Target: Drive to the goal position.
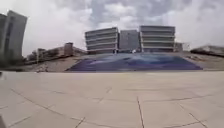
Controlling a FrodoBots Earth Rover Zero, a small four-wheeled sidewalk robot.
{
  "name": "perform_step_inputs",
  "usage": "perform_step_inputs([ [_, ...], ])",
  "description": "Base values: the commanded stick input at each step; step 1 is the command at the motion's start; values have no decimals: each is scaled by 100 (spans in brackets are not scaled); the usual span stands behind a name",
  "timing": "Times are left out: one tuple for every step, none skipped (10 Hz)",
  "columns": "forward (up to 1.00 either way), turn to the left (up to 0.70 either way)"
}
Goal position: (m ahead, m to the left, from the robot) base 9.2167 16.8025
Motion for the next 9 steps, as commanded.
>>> perform_step_inputs([
  [70,0],
  [70,0],
  [70,0],
  [70,0],
  [70,0],
  [70,0],
  [70,0],
  [70,0],
  [70,5],
])
